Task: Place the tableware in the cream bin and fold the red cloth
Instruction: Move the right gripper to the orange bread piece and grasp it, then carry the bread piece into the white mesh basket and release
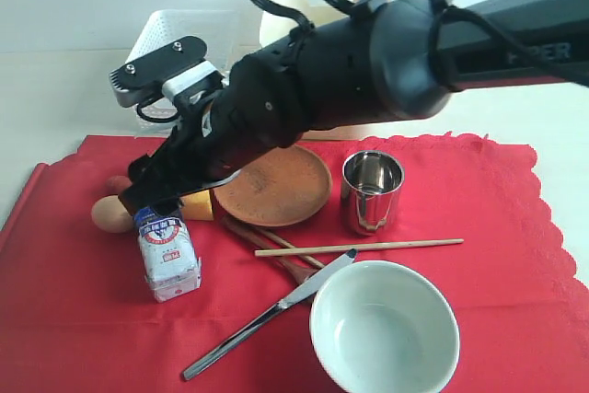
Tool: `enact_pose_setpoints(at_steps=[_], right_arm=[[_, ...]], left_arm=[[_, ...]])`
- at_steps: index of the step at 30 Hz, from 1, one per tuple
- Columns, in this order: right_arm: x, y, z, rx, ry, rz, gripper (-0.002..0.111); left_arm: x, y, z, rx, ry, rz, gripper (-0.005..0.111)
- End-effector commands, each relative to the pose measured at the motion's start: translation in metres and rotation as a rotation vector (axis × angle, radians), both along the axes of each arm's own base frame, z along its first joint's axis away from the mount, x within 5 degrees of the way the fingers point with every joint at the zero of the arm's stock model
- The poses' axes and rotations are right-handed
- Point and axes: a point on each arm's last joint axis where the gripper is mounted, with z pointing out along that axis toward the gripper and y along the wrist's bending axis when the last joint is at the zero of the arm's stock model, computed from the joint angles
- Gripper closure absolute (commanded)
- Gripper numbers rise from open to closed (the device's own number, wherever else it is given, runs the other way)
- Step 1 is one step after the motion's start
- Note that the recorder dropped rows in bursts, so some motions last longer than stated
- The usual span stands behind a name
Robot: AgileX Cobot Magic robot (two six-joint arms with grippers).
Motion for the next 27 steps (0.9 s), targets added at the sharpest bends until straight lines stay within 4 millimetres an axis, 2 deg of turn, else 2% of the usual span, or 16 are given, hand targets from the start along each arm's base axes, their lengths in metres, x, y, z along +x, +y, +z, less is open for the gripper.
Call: enact_pose_setpoints(at_steps=[1,8,11,16,19,24,27], right_arm=[[0.022,0.006,-0.009,-0.003,-0.047,0.002,0.028],[0.035,0.008,-0.027,-0.043,-0.041,0.006,0.029],[0.036,0.007,-0.035,-0.064,-0.037,0.015,0.033],[0.037,0.008,-0.047,-0.078,-0.027,0.019,0.055],[0.038,0.007,-0.047,-0.107,-0.057,0.051,0.071],[0.036,0.005,-0.034,-0.108,-0.060,0.051,0.095],[0.034,0.004,-0.016,-0.090,-0.082,0.049,0.108]], left_arm=[[0.000,0.000,0.001,-0.004,-0.010,0.002,0.105],[0.000,0.000,0.001,-0.004,-0.010,0.002,0.105],[0.000,0.000,0.001,-0.002,-0.010,0.001,0.105],[0.000,0.000,0.001,-0.002,-0.010,0.001,0.105],[0.000,0.000,0.001,-0.004,-0.010,0.002,0.105],[0.000,0.000,0.001,-0.004,-0.010,0.002,0.105],[0.000,0.000,0.001,-0.002,-0.010,0.001,0.105]])
